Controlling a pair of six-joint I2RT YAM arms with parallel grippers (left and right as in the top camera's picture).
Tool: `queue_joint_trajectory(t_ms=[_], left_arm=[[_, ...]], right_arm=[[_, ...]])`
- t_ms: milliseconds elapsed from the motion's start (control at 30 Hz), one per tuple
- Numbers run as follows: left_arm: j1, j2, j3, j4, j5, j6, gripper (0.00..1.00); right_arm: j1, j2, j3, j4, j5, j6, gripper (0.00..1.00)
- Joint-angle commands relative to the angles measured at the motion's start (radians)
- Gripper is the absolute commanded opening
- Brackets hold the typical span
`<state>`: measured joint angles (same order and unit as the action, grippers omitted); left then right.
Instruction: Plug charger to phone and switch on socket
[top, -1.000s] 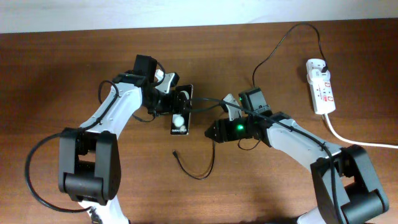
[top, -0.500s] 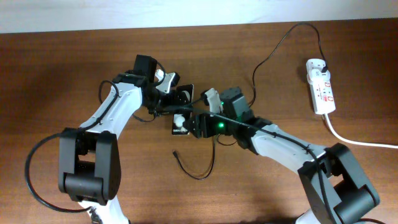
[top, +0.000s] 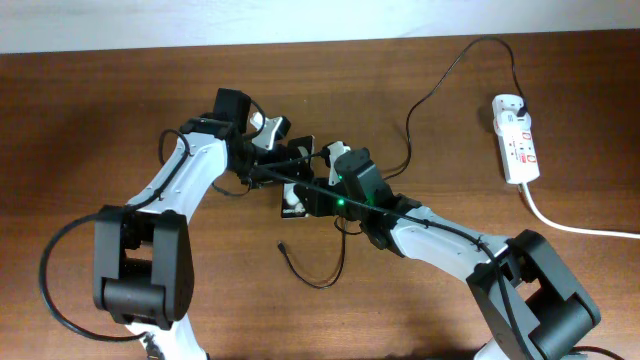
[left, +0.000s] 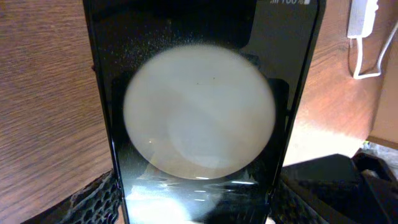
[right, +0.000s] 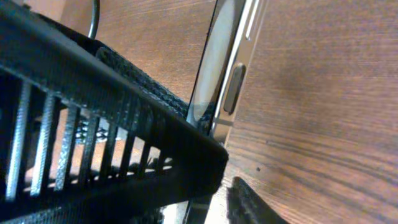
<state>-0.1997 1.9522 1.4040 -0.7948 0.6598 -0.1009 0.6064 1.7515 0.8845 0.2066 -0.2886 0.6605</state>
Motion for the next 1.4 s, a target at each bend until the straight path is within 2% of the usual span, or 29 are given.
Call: queue_joint_trajectory(t_ms=[0, 167, 200, 267, 300, 467, 533, 633, 700, 767, 833, 900, 933, 1000, 1200, 1367], left_arm=[[-0.008, -0.021, 0.000, 0.000, 0.059, 0.009, 0.59], [-0.008, -0.021, 0.000, 0.001, 0.059, 0.009, 0.61], [-0.008, -0.021, 0.000, 0.002, 0.059, 0.009, 0.64], [-0.008, -0.021, 0.001, 0.002, 0.058, 0.010, 0.78], [-0.006, -0.021, 0.001, 0.003, 0.059, 0.020, 0.81], [0.043, -0.032, 0.001, 0.051, 0.068, 0.056, 0.82], [0.075, -0.046, 0.001, 0.062, 0.227, 0.142, 0.82], [0.114, -0.050, 0.001, 0.106, 0.562, 0.225, 0.81], [0.117, -0.050, 0.001, 0.124, 0.788, 0.327, 0.80], [0.119, -0.051, 0.001, 0.186, 0.914, 0.334, 0.75], [0.119, -0.051, 0.002, 0.200, 0.914, 0.334, 0.64], [0.119, -0.052, 0.002, 0.205, 0.914, 0.335, 0.43], [0.119, -0.052, 0.002, 0.205, 0.914, 0.335, 0.40], [0.118, -0.052, 0.002, 0.205, 0.914, 0.335, 0.41], [0.139, -0.052, 0.011, 0.264, 0.914, 0.334, 0.56], [0.146, -0.053, 0.032, 0.264, 0.914, 0.334, 0.56]], right_arm=[[0.011, 0.007, 0.011, 0.008, 0.005, 0.011, 0.31], [0.011, 0.007, 0.011, 0.007, 0.005, 0.010, 0.04], [0.011, 0.007, 0.011, 0.007, 0.005, 0.010, 0.04], [0.008, 0.007, 0.011, 0.007, 0.004, 0.010, 0.04], [0.008, 0.005, 0.011, 0.009, -0.004, 0.010, 0.04], [-0.040, -0.043, 0.011, 0.040, -0.156, 0.005, 0.04], [-0.082, -0.047, 0.011, 0.080, -0.265, 0.006, 0.04], [-0.141, -0.047, 0.011, 0.237, -0.496, 0.007, 0.04], [-0.160, -0.047, 0.011, 0.333, -0.548, 0.065, 0.04], [-0.164, -0.047, 0.011, 0.365, -0.543, 0.081, 0.04], [-0.164, -0.047, 0.011, 0.367, -0.542, 0.082, 0.04], [-0.164, -0.047, 0.011, 0.367, -0.530, 0.082, 0.04], [-0.164, -0.046, 0.011, 0.367, -0.523, 0.082, 0.04], [-0.164, -0.046, 0.011, 0.367, -0.503, 0.083, 0.04], [-0.164, -0.046, 0.011, 0.423, -0.410, 0.135, 0.04], [-0.164, -0.046, 0.011, 0.457, -0.387, 0.153, 0.04]])
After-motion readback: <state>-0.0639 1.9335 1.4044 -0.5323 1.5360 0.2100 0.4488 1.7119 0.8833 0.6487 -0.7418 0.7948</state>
